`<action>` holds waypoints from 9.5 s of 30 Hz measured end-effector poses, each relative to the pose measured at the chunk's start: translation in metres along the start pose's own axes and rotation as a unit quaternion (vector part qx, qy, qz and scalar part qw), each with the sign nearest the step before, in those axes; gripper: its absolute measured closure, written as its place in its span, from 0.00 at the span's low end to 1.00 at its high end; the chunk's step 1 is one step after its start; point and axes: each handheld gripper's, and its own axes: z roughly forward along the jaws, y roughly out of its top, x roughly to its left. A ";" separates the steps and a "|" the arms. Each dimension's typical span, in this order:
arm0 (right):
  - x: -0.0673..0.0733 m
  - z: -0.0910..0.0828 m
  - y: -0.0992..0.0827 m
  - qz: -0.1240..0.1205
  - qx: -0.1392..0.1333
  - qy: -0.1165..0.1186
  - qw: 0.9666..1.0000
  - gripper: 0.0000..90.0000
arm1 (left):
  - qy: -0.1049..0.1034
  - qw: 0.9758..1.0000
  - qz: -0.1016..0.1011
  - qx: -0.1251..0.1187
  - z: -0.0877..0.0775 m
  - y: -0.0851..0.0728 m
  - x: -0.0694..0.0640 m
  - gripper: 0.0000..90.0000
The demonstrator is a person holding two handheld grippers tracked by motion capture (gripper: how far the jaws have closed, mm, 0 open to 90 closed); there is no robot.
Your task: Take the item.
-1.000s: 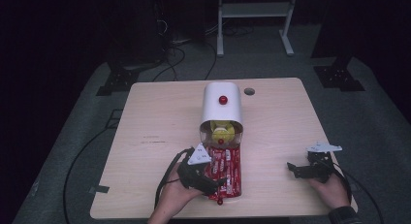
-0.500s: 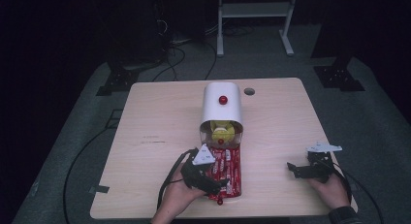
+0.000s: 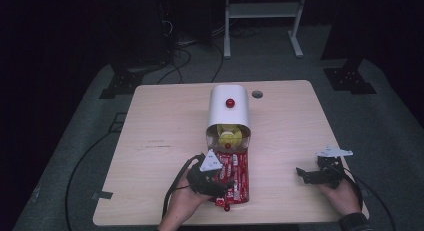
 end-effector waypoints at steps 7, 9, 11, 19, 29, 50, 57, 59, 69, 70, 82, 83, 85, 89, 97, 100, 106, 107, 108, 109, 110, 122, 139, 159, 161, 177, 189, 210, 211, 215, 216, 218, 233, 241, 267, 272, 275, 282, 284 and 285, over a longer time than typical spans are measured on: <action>0.000 0.000 0.000 0.000 0.000 0.000 1.000 0.02 | 0.002 1.000 -0.005 0.005 -0.001 -0.002 0.002 0.46; 0.000 0.000 0.000 0.000 0.000 0.000 1.000 0.01 | 0.003 1.000 -0.004 0.008 0.000 -0.002 0.001 0.48; 0.000 0.000 0.000 0.000 0.000 0.000 1.000 0.02 | 0.007 1.000 -0.009 0.008 0.000 -0.002 0.001 0.50; 0.000 0.000 0.000 0.000 0.000 0.000 1.000 0.02 | 0.014 1.000 -0.014 0.010 -0.002 -0.002 0.001 0.69; 0.000 0.000 0.000 0.000 0.000 0.000 1.000 0.01 | -0.003 1.000 -0.022 0.001 -0.005 -0.001 0.002 0.90; 0.000 0.000 0.000 0.000 0.000 0.000 1.000 0.02 | -0.018 0.999 -0.020 -0.039 -0.024 0.010 -0.001 0.94; 0.000 0.000 0.000 0.000 0.000 0.000 1.000 0.02 | -0.017 0.998 -0.027 -0.047 -0.033 0.010 0.002 0.94; 0.000 0.000 0.000 0.000 0.000 0.000 1.000 0.02 | -0.017 0.998 -0.026 -0.046 -0.034 0.010 0.003 0.94; 0.000 0.000 0.000 0.000 0.000 0.000 1.000 0.01 | -0.013 0.998 -0.035 -0.046 -0.041 0.005 0.009 0.94; 0.000 0.000 0.000 0.000 0.000 0.000 1.000 0.01 | -0.012 0.998 -0.035 -0.046 -0.042 0.004 0.010 0.94; 0.000 0.000 0.000 0.000 0.000 0.000 1.000 0.02 | -0.001 0.998 -0.045 -0.048 -0.052 -0.002 0.019 0.94; 0.000 0.000 0.000 0.000 0.000 0.000 1.000 0.02 | -0.001 0.998 -0.045 -0.048 -0.052 -0.002 0.019 0.93; 0.000 0.000 0.000 0.000 0.000 0.000 1.000 0.02 | 0.001 0.998 -0.047 -0.048 -0.053 -0.003 0.021 0.93; 0.000 0.000 0.000 0.000 0.000 0.000 1.000 0.01 | 0.006 0.997 -0.051 -0.051 -0.057 -0.005 0.024 0.93; 0.000 0.000 0.000 0.000 0.000 0.000 1.000 0.02 | 0.018 0.997 -0.053 -0.052 -0.066 -0.011 0.033 0.93; 0.000 0.000 0.000 0.000 0.000 0.000 1.000 0.01 | 0.023 0.997 -0.057 -0.052 -0.070 -0.015 0.038 0.93; 0.000 0.000 0.000 0.000 0.000 0.000 1.000 0.01 | 0.032 0.996 -0.065 -0.050 -0.074 -0.020 0.045 0.93; 0.000 0.000 0.000 0.000 0.000 0.000 1.000 0.02 | 0.034 0.996 -0.066 -0.050 -0.074 -0.021 0.047 0.93; 0.000 0.000 0.000 0.000 0.000 0.000 1.000 0.02 | 0.035 0.996 -0.068 -0.050 -0.075 -0.022 0.048 0.93; 0.000 0.000 0.000 0.000 0.000 0.000 1.000 0.02 | 0.037 0.996 -0.069 -0.049 -0.075 -0.023 0.050 0.93; 0.000 0.000 0.000 0.000 0.000 0.000 1.000 0.02 | 0.037 0.996 -0.069 -0.049 -0.075 -0.023 0.050 0.93; 0.000 0.000 0.000 0.000 0.000 0.000 1.000 0.02 | 0.056 0.994 -0.084 -0.039 -0.076 -0.035 0.064 0.93; 0.000 0.000 0.000 0.000 0.000 0.000 1.000 0.01 | 0.076 0.993 -0.094 -0.010 -0.063 -0.049 0.080 0.93; 0.000 0.000 0.000 -0.002 -0.001 -0.001 1.000 0.02 | 0.095 0.989 -0.110 0.030 -0.043 -0.068 0.098 0.93; 0.000 0.000 0.000 -0.001 -0.001 0.000 1.000 0.01 | 0.095 0.989 -0.110 0.032 -0.042 -0.069 0.098 0.93; 0.000 0.000 0.000 -0.002 -0.001 0.000 1.000 0.02 | 0.090 0.987 -0.120 0.054 -0.030 -0.077 0.102 0.93; 0.000 0.000 0.000 -0.002 -0.001 0.000 1.000 0.01 | 0.094 0.986 -0.121 0.060 -0.028 -0.078 0.102 0.81; 0.000 0.000 0.000 -0.001 -0.001 0.000 1.000 0.02 | 0.108 0.984 -0.137 0.027 -0.045 -0.081 0.110 0.26; 0.000 0.000 0.000 -0.002 -0.001 0.000 1.000 0.02 | 0.105 0.985 -0.137 0.025 -0.046 -0.082 0.110 0.24; 0.000 0.000 0.000 -0.001 -0.001 0.000 1.000 0.02 | 0.104 0.985 -0.134 0.024 -0.048 -0.082 0.111 0.18; 0.000 0.000 0.000 -0.001 -0.001 0.000 1.000 0.01 | 0.108 0.985 -0.135 0.022 -0.049 -0.082 0.111 0.17; 0.000 0.000 0.000 -0.001 -0.001 -0.001 1.000 0.02 | 0.109 0.985 -0.136 0.020 -0.051 -0.083 0.112 0.13; 0.000 0.000 0.000 -0.002 -0.001 0.000 1.000 0.01 | 0.126 0.983 -0.133 0.015 -0.069 -0.098 0.122 0.00; 0.000 0.000 0.000 -0.002 -0.001 0.000 1.000 0.01 | 0.146 0.979 -0.138 0.027 -0.079 -0.110 0.131 0.00; 0.000 0.000 0.000 -0.002 -0.001 0.000 1.000 0.02 | 0.193 0.965 -0.161 0.071 -0.088 -0.147 0.154 0.00; 0.000 0.000 0.000 -0.002 -0.001 0.000 1.000 0.02 | 0.193 0.966 -0.165 0.058 -0.088 -0.150 0.155 0.00; 0.000 0.000 0.000 -0.002 -0.001 0.000 1.000 0.01 | 0.192 0.967 -0.158 0.046 -0.089 -0.153 0.155 0.00; 0.000 0.000 0.000 -0.002 -0.001 0.000 1.000 0.02 | 0.190 0.969 -0.154 0.031 -0.089 -0.157 0.155 0.00; 0.000 0.000 0.000 -0.002 -0.001 0.000 1.000 0.01 | 0.190 0.969 -0.153 0.031 -0.089 -0.157 0.155 0.00; 0.000 0.000 0.000 -0.003 -0.001 0.001 1.000 0.02 | 0.191 0.969 -0.153 0.031 -0.089 -0.157 0.155 0.00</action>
